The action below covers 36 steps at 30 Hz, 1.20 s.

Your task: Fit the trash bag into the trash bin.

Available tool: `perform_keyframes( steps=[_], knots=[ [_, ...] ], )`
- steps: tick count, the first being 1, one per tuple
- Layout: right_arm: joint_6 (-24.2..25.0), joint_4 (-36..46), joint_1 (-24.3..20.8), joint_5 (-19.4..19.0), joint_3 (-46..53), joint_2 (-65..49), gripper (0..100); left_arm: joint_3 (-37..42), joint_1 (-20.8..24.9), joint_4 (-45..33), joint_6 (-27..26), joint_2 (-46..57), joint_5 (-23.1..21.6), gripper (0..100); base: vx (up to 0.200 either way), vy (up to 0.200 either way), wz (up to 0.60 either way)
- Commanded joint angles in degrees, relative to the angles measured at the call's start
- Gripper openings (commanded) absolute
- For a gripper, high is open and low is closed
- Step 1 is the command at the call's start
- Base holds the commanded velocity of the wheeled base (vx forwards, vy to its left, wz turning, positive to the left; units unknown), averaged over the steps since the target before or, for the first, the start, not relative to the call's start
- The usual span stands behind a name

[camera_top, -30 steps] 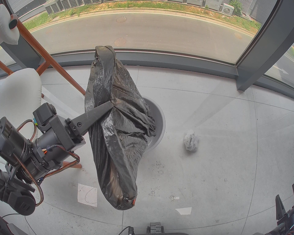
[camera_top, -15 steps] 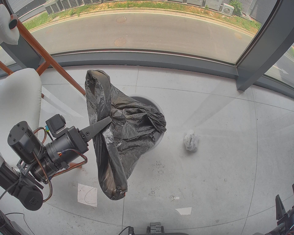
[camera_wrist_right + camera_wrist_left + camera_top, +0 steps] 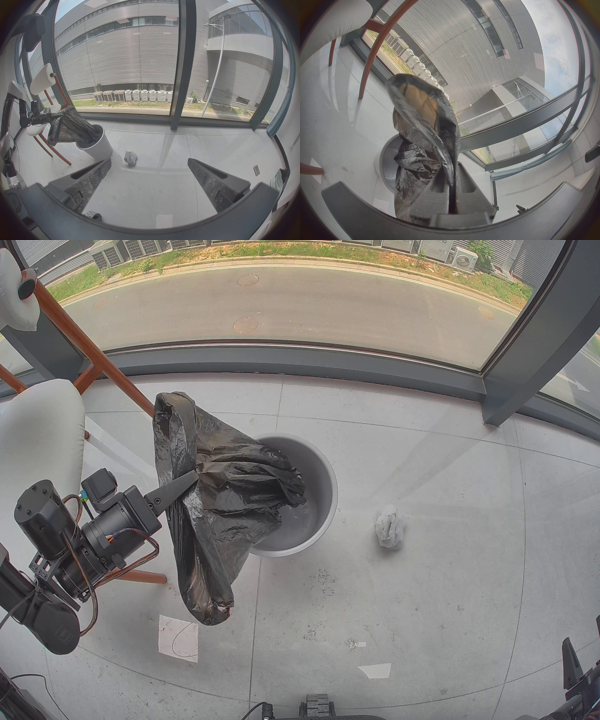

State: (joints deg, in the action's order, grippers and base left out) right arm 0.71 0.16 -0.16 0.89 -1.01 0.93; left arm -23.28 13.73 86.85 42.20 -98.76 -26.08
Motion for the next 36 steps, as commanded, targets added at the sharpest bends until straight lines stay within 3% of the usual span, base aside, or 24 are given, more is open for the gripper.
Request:
perform_keyframes(
  steps=[1, 7, 13, 19, 36],
  knots=[
    [0.0, 0.0, 0.0, 0.0, 0.9, -0.6, 100, 0.3, 1.1, 0.1, -0.1, -0.2, 0.0, 0, 0.000, 0.000, 0.00],
    [0.0, 0.0, 0.0, 0.0, 0.9, -0.6, 100, 1.6, 6.1, 1.8, -2.0, -0.3, 0.1, 0, 0.000, 0.000, 0.00],
    [0.0, 0.0, 0.0, 0.0, 0.9, -0.6, 100, 1.9, 7.1, 2.6, -6.1, -1.1, 1.0, 0, 0.000, 0.000, 0.00],
    [-0.4, 0.1, 0.1, -0.3, 0.9, -0.5, 100, 1.7, 10.4, 2.5, -8.3, -1.2, 7.3, 0, 0.000, 0.000, 0.00],
    [-1.2, 0.0, 0.1, -0.6, 0.8, -0.6, 100, 1.2, 11.0, 1.7, -13.7, -2.1, 12.5, 0, 0.000, 0.000, 0.00]
  ],
)
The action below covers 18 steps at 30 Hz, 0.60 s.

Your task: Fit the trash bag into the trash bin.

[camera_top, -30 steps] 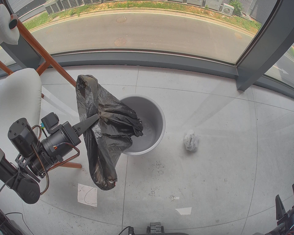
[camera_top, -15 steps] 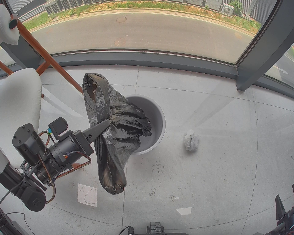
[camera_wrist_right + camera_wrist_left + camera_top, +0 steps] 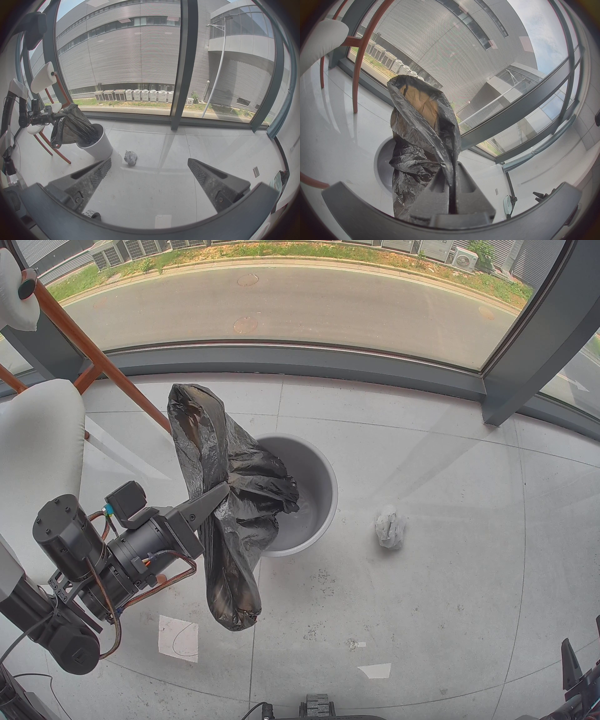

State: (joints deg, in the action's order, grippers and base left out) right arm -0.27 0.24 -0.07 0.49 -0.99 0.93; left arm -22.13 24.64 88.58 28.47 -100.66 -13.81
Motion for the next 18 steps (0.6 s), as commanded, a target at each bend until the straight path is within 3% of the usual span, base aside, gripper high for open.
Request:
perform_keyframes(
  steps=[1, 3, 12, 14, 15, 18],
  knots=[
    [-1.4, -0.1, 0.0, -0.9, 0.8, -0.6, 100, -0.1, 0.1, 0.0, 0.0, -0.2, 0.2, 0, 0.000, 0.000, 0.00],
    [-3.9, -0.2, 0.0, -3.4, 0.9, -0.6, 100, -0.2, 0.1, 0.0, 0.0, -0.2, 0.3, 0, 0.000, 0.000, 0.00],
    [-3.5, -1.0, 0.0, -4.1, 0.2, -0.7, 100, -0.4, 0.0, 0.1, 0.0, -0.1, 0.3, 0, 0.000, 0.000, 0.00],
    [-2.2, -1.9, -0.2, -4.1, -1.6, -0.1, 100, -0.3, 0.0, 0.1, 0.1, -0.2, 0.2, 0, 0.000, 0.000, 0.00],
    [5.9, -6.6, -1.9, -4.3, -11.9, 6.0, 100, -0.4, 0.0, 0.1, 0.0, -0.2, 0.2, 0, 0.000, 0.000, 0.00],
    [6.2, -11.3, -3.9, -4.4, -15.7, 14.6, 100, -0.4, 0.1, 0.1, 0.1, -0.2, 0.2, 0, 0.000, 0.000, 0.00]
  ],
)
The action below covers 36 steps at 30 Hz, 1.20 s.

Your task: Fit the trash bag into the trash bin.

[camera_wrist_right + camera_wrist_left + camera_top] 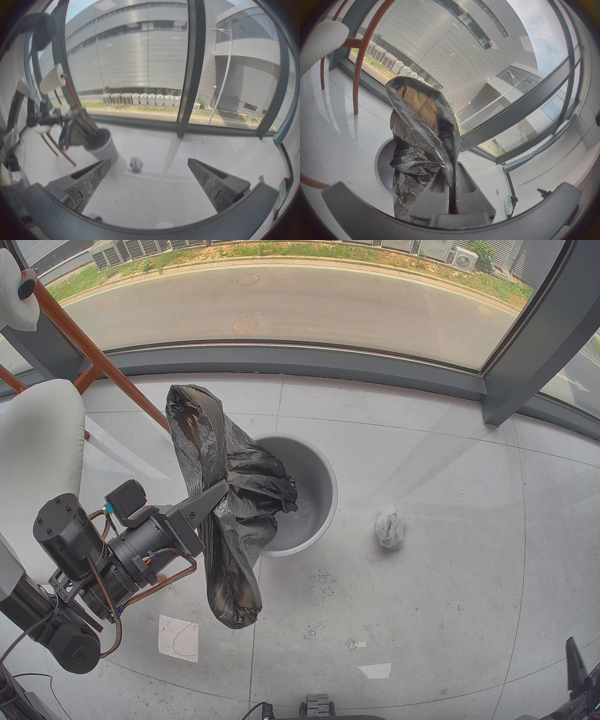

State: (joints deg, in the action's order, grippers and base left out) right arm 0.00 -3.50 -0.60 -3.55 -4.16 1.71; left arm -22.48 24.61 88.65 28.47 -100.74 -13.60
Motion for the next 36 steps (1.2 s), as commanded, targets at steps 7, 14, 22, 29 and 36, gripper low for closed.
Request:
perform_keyframes(
  steps=[7, 14, 22, 29, 36],
  knots=[
    [8.7, -9.9, -7.2, -4.7, -16.5, 32.0, 100, -1.0, 0.2, 0.7, 0.1, -2.0, 0.1, 0, 0.000, 0.000, 0.00],
    [26.7, -9.7, -14.3, -6.6, -26.8, 47.8, 100, -1.5, 0.2, 0.6, 0.1, -1.9, 0.2, 0, 0.000, 0.000, 0.00],
    [30.8, -9.2, -34.6, -6.6, -27.7, 58.8, 100, -1.0, 0.3, 0.6, 0.1, -2.1, 0.6, 0, 0.000, 0.000, 0.00],
    [30.9, -10.0, -38.3, -6.4, -31.1, 68.4, 100, 0.9, 2.5, 0.5, -0.8, -1.1, 0.2, 0, 0.000, 0.000, 0.00],
    [35.2, -10.0, -37.6, -7.1, -37.4, 73.1, 100, -2.7, 2.5, -13.2, -18.2, -1.1, -6.0, 0, 0.000, 0.000, 0.00]
  ],
)
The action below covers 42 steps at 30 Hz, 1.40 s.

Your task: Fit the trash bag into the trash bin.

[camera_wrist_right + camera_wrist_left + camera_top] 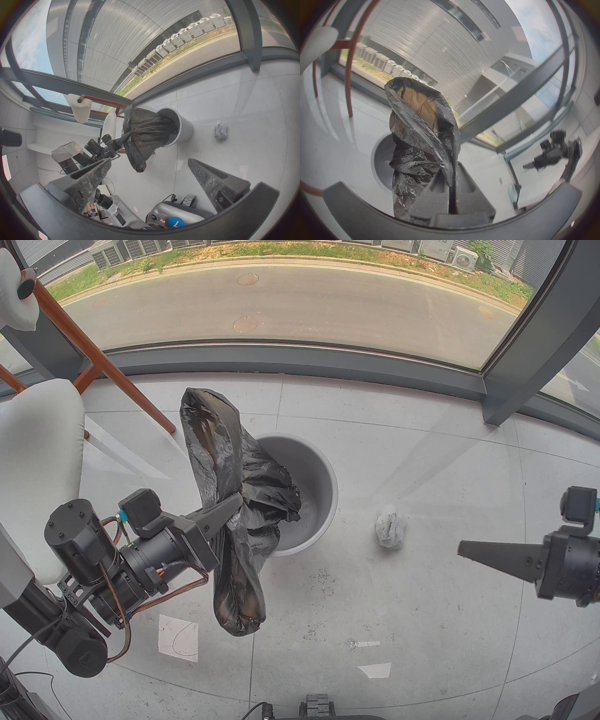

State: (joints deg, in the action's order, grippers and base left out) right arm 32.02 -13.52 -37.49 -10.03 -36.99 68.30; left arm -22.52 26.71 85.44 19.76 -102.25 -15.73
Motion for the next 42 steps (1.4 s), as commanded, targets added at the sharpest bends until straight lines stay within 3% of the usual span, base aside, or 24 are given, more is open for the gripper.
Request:
perform_keyframes(
  steps=[1, 10, 17, 18, 19, 21, 24, 35, 42],
  knots=[
    [3.6, 0.0, -1.1, -0.7, -5.2, 6.9, 100, -3.9, 0.2, -13.5, -12.8, 0.4, -4.2, 0, 0.000, 0.000, 0.00],
    [4.0, 0.0, -6.3, 0.9, -13.8, 21.1, 100, -16.2, -0.1, -32.3, -22.2, 0.4, -6.6, 0, 0.000, 0.000, 0.00],
    [4.0, 0.8, -9.7, 3.1, -17.0, 22.8, 100, -22.3, -0.3, -41.6, -29.6, 2.1, -6.7, 0, 0.000, 0.000, 0.00],
    [4.1, 0.7, -10.4, 3.2, -18.1, 23.3, 100, -24.9, -1.3, -45.7, -34.4, 3.3, -6.7, 0, 0.000, 0.000, 0.00],
    [4.1, 0.7, -10.4, 3.2, -18.1, 23.3, 100, -24.9, -1.3, -45.7, -34.4, 3.3, -6.7, 0, 0.000, 0.000, 0.00],
    [4.2, 0.9, -11.4, 3.4, -19.4, 24.9, 100, -28.9, -3.1, -52.1, -44.1, 3.3, -6.7, 0, 0.000, 0.000, 0.00],
    [4.3, 0.9, -11.9, 5.2, -19.6, 26.0, 100, -29.9, -3.2, -54.2, -50.4, 3.1, -6.8, 0, 0.000, 0.000, 0.00],
    [6.6, 0.2, -10.7, 7.4, -26.5, 32.2, 100, -27.8, -1.3, -53.4, -53.7, 3.5, -7.9, 0, 0.000, 0.000, 0.00],
    [6.7, 0.8, -6.1, 7.7, -35.6, 37.2, 100, -23.4, -1.0, -51.0, -53.6, 4.7, -7.8, 0, 0.000, 0.000, 0.00]
  ],
)
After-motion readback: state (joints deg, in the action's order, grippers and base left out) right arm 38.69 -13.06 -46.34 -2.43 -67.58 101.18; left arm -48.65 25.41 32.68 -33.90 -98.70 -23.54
